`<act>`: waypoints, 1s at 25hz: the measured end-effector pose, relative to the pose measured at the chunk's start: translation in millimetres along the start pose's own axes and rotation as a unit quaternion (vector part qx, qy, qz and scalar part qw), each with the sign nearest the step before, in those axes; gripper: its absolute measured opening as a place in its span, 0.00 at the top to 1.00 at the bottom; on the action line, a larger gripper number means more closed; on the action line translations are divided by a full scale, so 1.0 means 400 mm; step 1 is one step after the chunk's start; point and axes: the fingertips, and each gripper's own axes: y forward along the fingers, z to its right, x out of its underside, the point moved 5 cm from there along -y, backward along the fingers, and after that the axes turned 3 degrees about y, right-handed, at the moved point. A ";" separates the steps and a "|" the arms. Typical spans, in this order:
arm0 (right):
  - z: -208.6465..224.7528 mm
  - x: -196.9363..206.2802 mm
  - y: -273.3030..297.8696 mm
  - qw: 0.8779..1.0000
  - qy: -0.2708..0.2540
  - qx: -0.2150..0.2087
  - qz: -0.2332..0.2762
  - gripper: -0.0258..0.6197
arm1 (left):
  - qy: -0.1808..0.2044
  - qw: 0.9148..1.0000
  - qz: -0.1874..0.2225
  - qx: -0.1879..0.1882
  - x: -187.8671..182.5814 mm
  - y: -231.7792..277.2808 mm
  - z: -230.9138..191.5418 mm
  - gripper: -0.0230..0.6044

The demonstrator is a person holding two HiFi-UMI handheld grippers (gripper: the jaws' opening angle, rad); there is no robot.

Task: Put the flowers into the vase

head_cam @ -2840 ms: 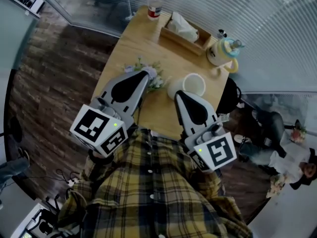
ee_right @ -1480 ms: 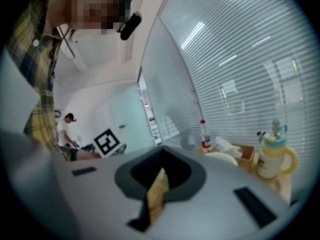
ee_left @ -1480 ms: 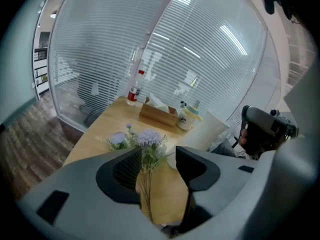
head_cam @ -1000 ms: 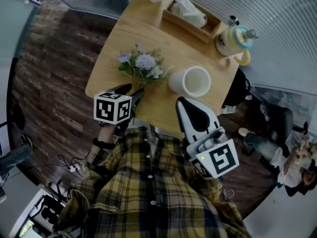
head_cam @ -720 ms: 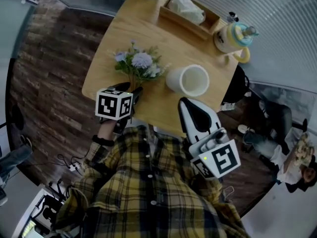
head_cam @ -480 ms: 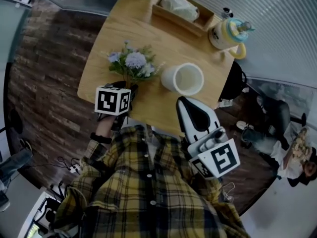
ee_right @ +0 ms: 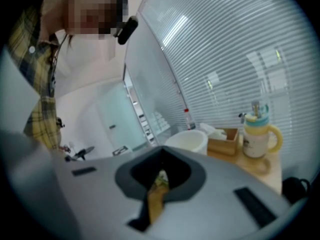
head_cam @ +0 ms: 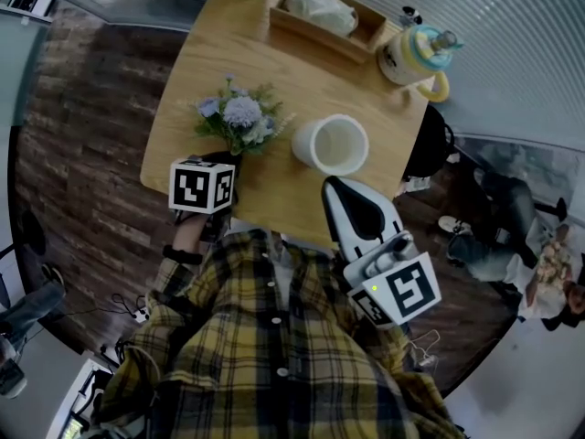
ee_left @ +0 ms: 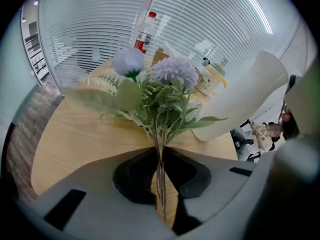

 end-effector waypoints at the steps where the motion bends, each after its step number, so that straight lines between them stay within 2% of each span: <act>1: 0.001 -0.001 0.000 1.000 -0.001 0.001 0.000 0.94 | -0.004 1.000 0.001 0.004 -0.001 0.000 0.001 0.89; 11: -0.004 -0.007 0.000 1.000 -0.007 0.003 0.000 0.94 | -0.033 0.998 0.032 0.044 -0.031 -0.043 0.001 0.91; 21: -0.023 -0.013 -0.019 1.000 -0.028 0.003 0.000 0.94 | -0.012 0.996 0.076 0.049 -0.068 -0.116 0.014 0.91; 25: -0.022 -0.020 -0.026 0.999 -0.037 0.005 0.006 0.94 | 0.000 0.993 0.110 0.050 -0.111 -0.153 0.024 0.91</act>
